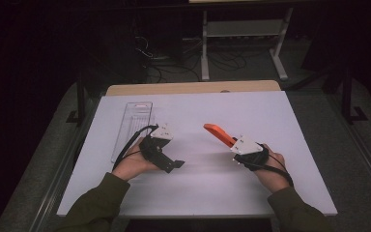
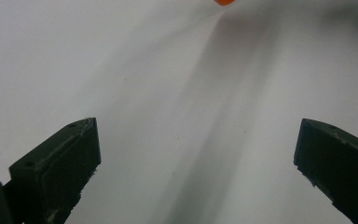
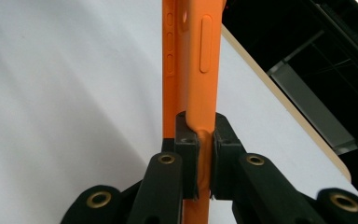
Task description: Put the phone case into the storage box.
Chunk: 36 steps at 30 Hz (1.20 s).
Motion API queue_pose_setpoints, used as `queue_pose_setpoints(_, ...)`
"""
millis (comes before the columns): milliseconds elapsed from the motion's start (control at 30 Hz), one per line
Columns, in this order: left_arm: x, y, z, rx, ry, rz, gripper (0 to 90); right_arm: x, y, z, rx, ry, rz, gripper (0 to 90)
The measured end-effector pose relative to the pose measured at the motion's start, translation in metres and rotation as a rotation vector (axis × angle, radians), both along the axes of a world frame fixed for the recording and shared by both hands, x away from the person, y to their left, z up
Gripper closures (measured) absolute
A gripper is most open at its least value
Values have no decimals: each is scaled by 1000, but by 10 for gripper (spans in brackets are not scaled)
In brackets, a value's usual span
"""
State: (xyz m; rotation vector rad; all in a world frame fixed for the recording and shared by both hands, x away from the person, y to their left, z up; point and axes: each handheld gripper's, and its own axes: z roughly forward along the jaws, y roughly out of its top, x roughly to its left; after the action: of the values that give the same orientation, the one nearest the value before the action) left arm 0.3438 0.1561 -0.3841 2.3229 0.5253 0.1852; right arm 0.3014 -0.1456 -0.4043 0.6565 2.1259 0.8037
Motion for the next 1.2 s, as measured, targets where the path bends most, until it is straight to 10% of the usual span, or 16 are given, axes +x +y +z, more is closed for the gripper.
queue_pose_setpoints(1200,1,3,-1,-43,-3,34,0,6,-16,6,429,228,-56,827)
